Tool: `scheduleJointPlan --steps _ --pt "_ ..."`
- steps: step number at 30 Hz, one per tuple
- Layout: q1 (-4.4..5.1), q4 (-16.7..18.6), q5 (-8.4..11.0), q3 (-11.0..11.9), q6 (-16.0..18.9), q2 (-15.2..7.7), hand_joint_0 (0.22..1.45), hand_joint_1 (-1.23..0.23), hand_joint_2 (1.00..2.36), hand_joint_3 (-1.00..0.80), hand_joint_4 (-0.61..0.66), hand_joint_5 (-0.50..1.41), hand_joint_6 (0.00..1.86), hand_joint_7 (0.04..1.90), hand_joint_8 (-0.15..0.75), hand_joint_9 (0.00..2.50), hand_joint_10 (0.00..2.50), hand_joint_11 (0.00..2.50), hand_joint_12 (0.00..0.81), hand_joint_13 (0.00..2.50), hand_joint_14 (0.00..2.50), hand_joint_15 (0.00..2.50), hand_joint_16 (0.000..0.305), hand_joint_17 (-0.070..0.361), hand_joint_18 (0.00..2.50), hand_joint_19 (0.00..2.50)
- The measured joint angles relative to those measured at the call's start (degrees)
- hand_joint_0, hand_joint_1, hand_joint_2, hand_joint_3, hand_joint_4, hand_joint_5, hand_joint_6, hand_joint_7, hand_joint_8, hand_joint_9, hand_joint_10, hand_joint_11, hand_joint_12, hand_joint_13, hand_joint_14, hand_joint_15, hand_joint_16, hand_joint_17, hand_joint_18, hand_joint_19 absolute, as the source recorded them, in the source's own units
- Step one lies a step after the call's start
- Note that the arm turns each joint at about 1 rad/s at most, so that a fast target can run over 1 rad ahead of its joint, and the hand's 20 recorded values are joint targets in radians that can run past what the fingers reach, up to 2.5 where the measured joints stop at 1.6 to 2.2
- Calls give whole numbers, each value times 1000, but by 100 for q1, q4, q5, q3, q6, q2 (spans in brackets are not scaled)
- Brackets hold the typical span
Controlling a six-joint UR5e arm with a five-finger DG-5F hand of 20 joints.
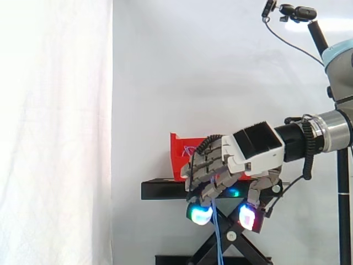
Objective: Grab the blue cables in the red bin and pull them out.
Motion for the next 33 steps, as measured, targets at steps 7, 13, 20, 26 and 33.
scheduleJointPlan --steps 7,13,20,26,33 --pt "-92 254 -9 52 -33 0 677 -1004 1000 -1000 134 598 12 528 245 546 10 287 372 386 9 236 51 114 341 335" --pt "-161 516 -12 51 -119 -1 680 -1005 1000 -1000 136 595 14 518 244 547 10 279 372 387 9 233 51 114 340 336" --pt "-224 703 -27 48 -193 -3 683 -1004 1000 -1000 122 607 12 540 242 547 10 288 372 387 9 227 51 114 338 336" --pt "-317 694 -89 46 -301 -4 687 -1004 1000 -1000 97 667 10 635 245 552 10 291 370 385 8 232 50 113 336 335" --pt "-409 723 -165 46 -389 -4 691 -1026 1000 -1000 44 675 4 748 243 558 11 306 369 392 9 231 50 113 343 326"
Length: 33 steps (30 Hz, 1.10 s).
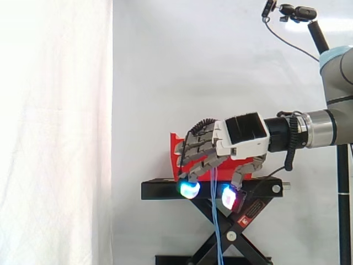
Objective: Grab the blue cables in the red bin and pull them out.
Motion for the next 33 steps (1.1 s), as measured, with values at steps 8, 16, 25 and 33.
scheduleJointPlan --steps 8,16,25,33 --pt "-51 81 -56 -10 -73 -17 695 -1046 1000 -1000 37 624 2 725 236 540 10 303 368 389 9 230 50 112 343 330" --pt "-81 106 -146 -50 -137 -116 697 -1035 1000 -1000 41 630 4 716 235 541 11 305 367 388 9 230 50 112 342 338" --pt "-171 131 -251 -46 -139 -119 697 -1030 1000 -1000 35 647 3 737 236 544 11 313 367 392 8 231 50 112 345 330" --pt "-338 115 -423 47 -185 -115 688 -1030 1000 -1000 35 645 2 745 243 581 13 378 370 505 14 344 50 112 395 380"
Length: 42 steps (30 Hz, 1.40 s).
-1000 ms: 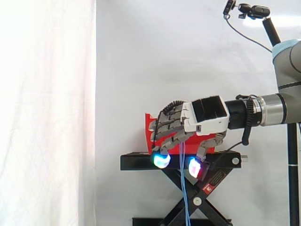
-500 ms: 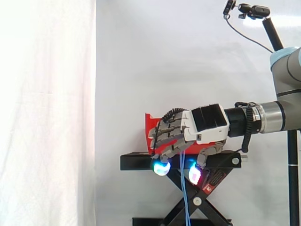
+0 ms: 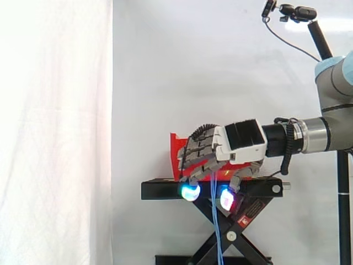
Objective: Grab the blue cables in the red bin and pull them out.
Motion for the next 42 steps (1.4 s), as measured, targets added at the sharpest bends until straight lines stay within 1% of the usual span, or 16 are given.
scheduleJointPlan --steps 3,6,10,15,20,29,35,42 --pt "-50 -56 -54 108 -47 1 688 -1029 1000 -1000 36 643 2 745 242 582 13 379 373 510 13 347 50 112 398 388" --pt "-76 -147 -77 172 -92 -1 688 -1026 1000 -1000 38 643 2 743 244 580 13 377 373 507 13 339 50 112 399 388" --pt "-91 -267 -83 193 -116 -2 686 -1026 1000 -1000 45 642 2 744 243 579 13 380 374 500 12 333 50 112 400 387" --pt "-101 -319 -89 195 -120 -4 689 -1022 1000 -1000 41 643 2 751 242 578 13 377 374 497 12 333 50 113 401 388" --pt "-114 -300 -92 199 -121 -1 689 -1019 1000 -1000 41 655 0 767 243 580 15 377 374 498 12 334 50 112 401 391" --pt "-163 -276 -99 199 -128 -1 691 -1020 1000 -1000 42 650 77 758 244 591 13 384 375 502 12 335 50 112 405 395" --pt "-189 -262 -156 199 -143 -4 692 -1021 1000 -1000 51 654 127 743 245 592 15 385 372 507 13 337 50 112 409 395" --pt "-217 -147 -171 199 -146 -6 696 -1016 1000 -1000 49 660 144 734 247 599 13 392 371 514 13 346 49 111 411 402"
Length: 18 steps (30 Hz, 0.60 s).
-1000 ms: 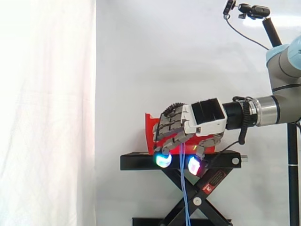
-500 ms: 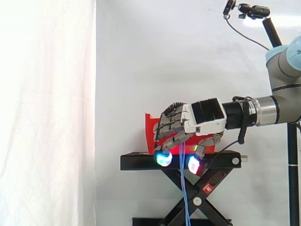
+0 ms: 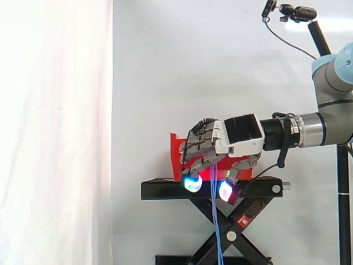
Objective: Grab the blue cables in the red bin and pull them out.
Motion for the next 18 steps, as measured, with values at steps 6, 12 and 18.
scheduleJointPlan --steps 6,12,18 --pt "-37 1 -33 -4 -4 -2 696 -1015 1000 -1000 48 665 152 741 247 605 13 402 373 520 13 346 49 111 413 402" --pt "-44 20 -68 -7 -14 -2 698 -1012 1000 -1000 42 670 208 731 247 611 15 384 373 528 13 348 49 111 421 398" --pt "-45 -2 -71 -7 -19 -1 702 -1009 1000 -1000 56 692 382 698 255 652 14 410 367 550 13 355 49 109 429 404"
